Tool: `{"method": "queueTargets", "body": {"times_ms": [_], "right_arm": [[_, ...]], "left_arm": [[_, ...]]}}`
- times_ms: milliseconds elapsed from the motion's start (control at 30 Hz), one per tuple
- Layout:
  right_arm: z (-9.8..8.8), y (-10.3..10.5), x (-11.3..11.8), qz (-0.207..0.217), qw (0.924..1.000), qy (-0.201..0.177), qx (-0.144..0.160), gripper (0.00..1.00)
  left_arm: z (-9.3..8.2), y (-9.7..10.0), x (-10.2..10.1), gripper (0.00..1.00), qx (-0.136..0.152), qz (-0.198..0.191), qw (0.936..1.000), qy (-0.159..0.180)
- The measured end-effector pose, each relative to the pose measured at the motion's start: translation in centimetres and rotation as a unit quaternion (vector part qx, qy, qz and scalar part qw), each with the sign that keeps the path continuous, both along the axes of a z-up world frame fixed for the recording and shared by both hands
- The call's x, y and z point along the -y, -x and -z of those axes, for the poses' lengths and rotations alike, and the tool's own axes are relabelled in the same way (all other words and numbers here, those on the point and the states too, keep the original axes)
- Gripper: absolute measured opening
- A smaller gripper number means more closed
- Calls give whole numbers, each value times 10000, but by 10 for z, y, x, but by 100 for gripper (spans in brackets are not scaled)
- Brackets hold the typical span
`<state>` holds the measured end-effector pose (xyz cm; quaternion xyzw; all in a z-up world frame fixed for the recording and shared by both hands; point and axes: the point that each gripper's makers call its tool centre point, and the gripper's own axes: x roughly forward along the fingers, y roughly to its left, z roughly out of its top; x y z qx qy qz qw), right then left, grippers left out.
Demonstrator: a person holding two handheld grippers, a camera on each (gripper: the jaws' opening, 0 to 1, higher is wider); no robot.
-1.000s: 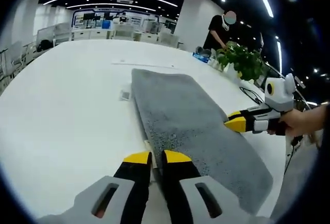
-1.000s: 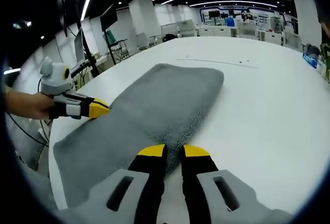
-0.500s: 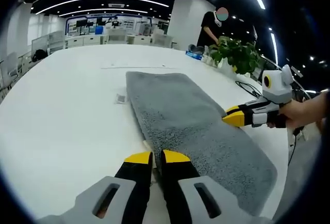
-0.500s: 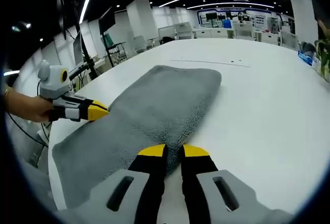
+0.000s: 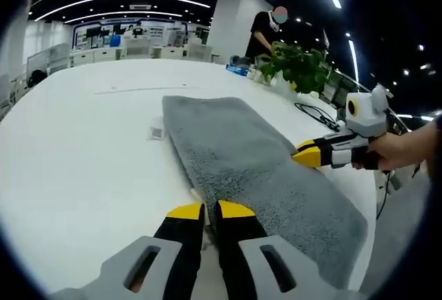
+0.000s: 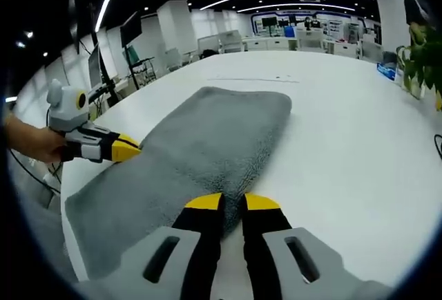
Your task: Fold the towel on the table until its edges align and the towel forms a compact rectangular stack.
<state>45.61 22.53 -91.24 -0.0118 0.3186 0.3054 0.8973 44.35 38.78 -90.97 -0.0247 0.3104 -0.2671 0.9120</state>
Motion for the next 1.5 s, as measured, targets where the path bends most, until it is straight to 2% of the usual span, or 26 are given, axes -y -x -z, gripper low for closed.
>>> {"method": "queueTargets", "body": {"times_ms": [233,767,967,1033,1100,1167,1267,1367,1467,1500], "right_arm": [[-1,7,21,210,9998,34,5,7],[-1,6,20,489,9988,31,60,7],[-4,5,21,506,9986,138,-65,8],[-7,5,21,478,9987,140,-71,9],[-14,6,20,408,9991,107,0,10],[-22,9,18,318,9994,59,76,12],[-34,15,16,144,9997,55,215,13],[-41,20,14,35,9997,23,261,15],[-46,29,11,-81,9996,-48,263,17],[-46,32,11,-103,9996,-53,266,17]], "left_arm": [[0,9,21,7,-11,83,9999,94],[1,10,22,7,26,243,9997,-17],[0,8,21,8,-283,294,9992,-2],[-4,7,19,11,-331,291,9990,-6],[-13,6,15,18,-171,299,9993,-127],[-24,6,15,24,-58,306,9995,-76],[-40,13,20,26,133,552,9983,-126],[-45,22,26,29,241,856,9957,-262],[-50,40,34,29,328,1304,9898,-476],[-48,47,34,28,335,1483,9859,-700]]}}
